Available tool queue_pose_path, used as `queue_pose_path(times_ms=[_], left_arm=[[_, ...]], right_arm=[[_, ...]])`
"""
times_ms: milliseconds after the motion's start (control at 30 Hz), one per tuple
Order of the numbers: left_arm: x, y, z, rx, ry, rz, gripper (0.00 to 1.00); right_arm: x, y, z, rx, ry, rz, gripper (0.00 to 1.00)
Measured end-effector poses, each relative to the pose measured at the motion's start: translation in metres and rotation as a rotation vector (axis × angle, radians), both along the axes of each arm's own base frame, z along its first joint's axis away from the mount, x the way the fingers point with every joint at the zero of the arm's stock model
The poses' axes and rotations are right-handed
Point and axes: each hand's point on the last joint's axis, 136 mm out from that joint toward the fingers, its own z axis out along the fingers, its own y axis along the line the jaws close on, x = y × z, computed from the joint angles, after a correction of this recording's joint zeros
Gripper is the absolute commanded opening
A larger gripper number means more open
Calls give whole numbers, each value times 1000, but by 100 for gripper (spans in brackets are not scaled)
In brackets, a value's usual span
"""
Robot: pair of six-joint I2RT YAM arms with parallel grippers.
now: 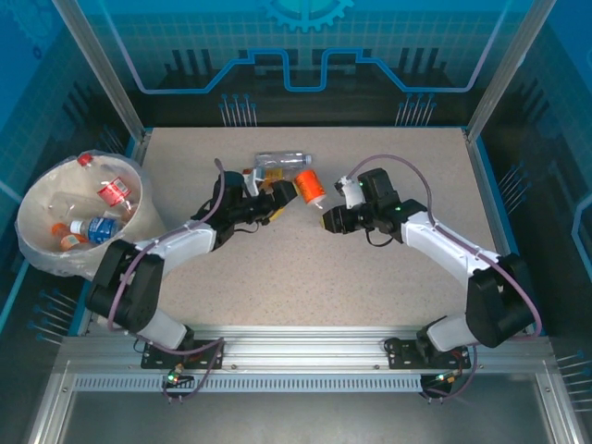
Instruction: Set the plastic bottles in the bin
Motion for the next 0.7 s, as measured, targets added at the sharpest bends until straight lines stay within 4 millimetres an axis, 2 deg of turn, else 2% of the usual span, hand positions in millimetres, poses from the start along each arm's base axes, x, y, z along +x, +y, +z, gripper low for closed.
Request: queue_pose_path(times_ms=[100,300,367,500,700], left_arm=[[8,-7,4,-53,-34,-4,99],[10,-20,29,-128,-145,-38,99],[11,-21,31,-133,-157,-42,90],[12,-22,24,-126,-144,-44,66],[6,-22,28,-113,-151,-60,54]], right_arm=[[-7,11,8,49,3,31,37],[-21,31,15,112,22,105,37],[-25,37,18,133,23,128,37],[-29,43,22,157,24,151,39],[-31,44,19,157,40,160,54]])
